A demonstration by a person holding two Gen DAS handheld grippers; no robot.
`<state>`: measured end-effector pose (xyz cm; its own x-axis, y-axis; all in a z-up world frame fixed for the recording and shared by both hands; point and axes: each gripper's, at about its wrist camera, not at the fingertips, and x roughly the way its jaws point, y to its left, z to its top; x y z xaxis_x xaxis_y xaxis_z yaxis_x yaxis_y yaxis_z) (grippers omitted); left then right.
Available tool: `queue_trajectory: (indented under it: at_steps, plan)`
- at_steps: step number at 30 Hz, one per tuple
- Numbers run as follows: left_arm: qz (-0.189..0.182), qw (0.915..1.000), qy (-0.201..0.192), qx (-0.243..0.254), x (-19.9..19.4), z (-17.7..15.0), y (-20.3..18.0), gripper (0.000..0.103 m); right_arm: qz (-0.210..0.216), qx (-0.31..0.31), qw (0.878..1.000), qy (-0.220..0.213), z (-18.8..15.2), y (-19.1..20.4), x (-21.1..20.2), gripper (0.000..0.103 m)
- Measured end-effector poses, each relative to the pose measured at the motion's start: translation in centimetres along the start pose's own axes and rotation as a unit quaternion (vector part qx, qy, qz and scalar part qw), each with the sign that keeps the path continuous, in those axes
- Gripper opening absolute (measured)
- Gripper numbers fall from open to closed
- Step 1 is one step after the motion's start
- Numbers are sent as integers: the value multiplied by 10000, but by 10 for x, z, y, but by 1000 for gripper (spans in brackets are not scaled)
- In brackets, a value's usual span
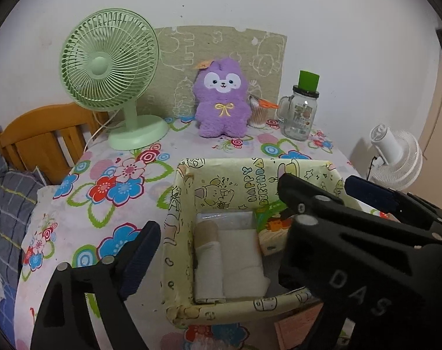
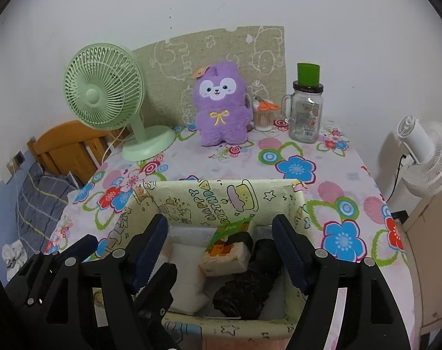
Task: Organize soft objects
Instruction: 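Open the left gripper dropping the paper roll while the right gripper releases the green pack into the box, then lift both grippers out of the box and back toward the table items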
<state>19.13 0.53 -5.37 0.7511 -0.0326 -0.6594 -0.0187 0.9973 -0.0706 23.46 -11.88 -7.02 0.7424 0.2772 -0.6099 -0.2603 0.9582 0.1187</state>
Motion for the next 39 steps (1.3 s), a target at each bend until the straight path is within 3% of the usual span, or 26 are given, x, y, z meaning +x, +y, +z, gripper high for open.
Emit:
queue_trajectory:
  at_steps: [8, 15, 21, 39]
  plan:
    - [5, 9999, -110, 22, -20, -4, -1, 95, -194, -24, 9996, -180, -4, 0, -27, 77]
    - [-64, 9995, -272, 123, -42, -8, -7, 103, -239, -67, 9990, -382, -10, -1, -52, 86]
    - [-136, 9993, -312, 182, -56, -13, -11, 103, -301, -95, 9982, -513, -17, -2, -71, 95]
    - [-214, 9979, -560, 227, -96, -29, -15, 103, -393, -241, 9962, -734, -42, 4, -116, 96]
